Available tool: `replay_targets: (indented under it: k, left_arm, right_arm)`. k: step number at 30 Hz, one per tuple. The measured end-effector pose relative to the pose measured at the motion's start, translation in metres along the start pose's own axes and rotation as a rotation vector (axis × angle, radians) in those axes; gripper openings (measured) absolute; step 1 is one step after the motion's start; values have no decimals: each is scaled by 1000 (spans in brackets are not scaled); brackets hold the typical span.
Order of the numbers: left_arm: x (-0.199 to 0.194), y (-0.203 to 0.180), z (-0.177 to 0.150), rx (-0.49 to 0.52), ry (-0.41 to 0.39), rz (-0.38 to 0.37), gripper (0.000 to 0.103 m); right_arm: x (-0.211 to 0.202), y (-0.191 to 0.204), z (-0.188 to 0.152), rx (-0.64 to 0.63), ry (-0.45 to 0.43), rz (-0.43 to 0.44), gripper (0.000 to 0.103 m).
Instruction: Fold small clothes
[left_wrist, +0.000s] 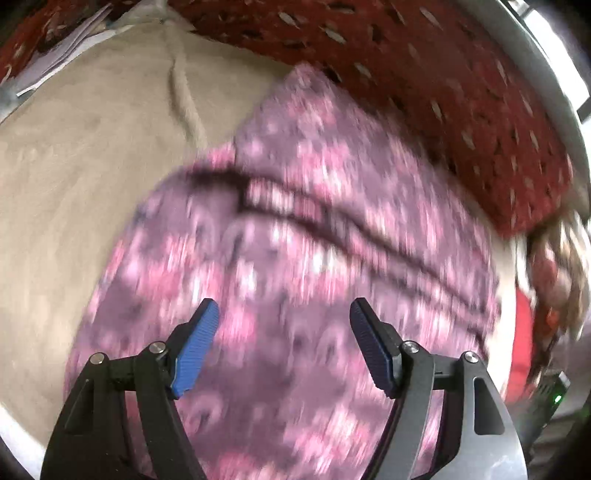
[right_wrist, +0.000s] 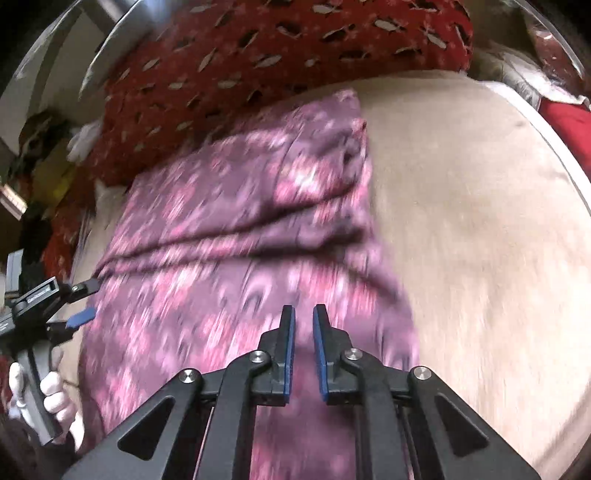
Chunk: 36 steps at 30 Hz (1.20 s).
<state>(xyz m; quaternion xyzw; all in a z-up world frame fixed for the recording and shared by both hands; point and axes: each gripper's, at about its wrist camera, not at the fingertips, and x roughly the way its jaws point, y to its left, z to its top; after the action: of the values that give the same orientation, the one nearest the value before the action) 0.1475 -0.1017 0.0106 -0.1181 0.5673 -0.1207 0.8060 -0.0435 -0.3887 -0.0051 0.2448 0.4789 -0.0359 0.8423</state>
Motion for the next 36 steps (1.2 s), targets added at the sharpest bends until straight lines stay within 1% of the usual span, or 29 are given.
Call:
replay_targets:
  k: [1,2,4,6,7,9,12,13,14,16,17,22,23,25,28,30,32,33,36]
  left_arm:
    - [-1,1,-13,27,27,7,73]
    - [0,2,-24,44,46,21,73]
    - [2,1,-45,104,63,72,73]
    - [-2,-6,-59,185,52,127,73]
    - [-3,-10,-65,217,62,148,74]
    - [-5,-11,-73,235,84,162,75]
    - [-13,-2,-83,218,98,167,75]
    - [-15,1,-85,215,103,169,75]
    - [-18,5,-89,214,107,175,75]
    - [-24,11,-98,218,113,193,75]
    - [-27,15,-102,222,114,199,75]
    - [-42,32,-124,225,123,211,75]
    - [-47,39,-127,214,130,198,75]
    - [-59,57,-128,177,149,142,75]
    - [-80,100,-124,98,165,84,75]
    - [-89,132,-123,53,185,61,75]
    - [-95,167,-130,3,226,48,75]
    - [-95,179,-134,-8,242,41,75]
    - [-94,206,-153,-19,293,7,75]
  right_arm:
    - [-7,2,-10,-24,15,-2,21]
    - [-13,4,-24,-61,38,-21,29]
    - [-21,6,-47,-115,61,-47,35]
    - [-27,12,-70,-157,54,-52,50]
    - [-29,15,-76,-159,44,-53,54]
    - [-32,20,-86,-138,12,-62,66]
    - [-34,22,-90,-114,-9,-87,74]
    - [-37,27,-93,-120,-9,-112,75]
    - [-36,31,-95,-138,-4,-143,76]
    - [-33,42,-99,-189,19,-186,83]
    - [-33,45,-103,-215,37,-193,86]
    - [-44,44,-124,-266,63,-213,86]
    - [-49,43,-127,-266,68,-210,86]
    - [-58,41,-133,-262,79,-203,85]
    - [-85,26,-142,-209,54,-171,84]
    - [-106,6,-150,-155,35,-178,85]
    - [-118,-12,-158,-111,33,-200,85]
    - [-124,-25,-164,-81,38,-202,85]
    - [-128,-51,-180,-17,63,-176,85]
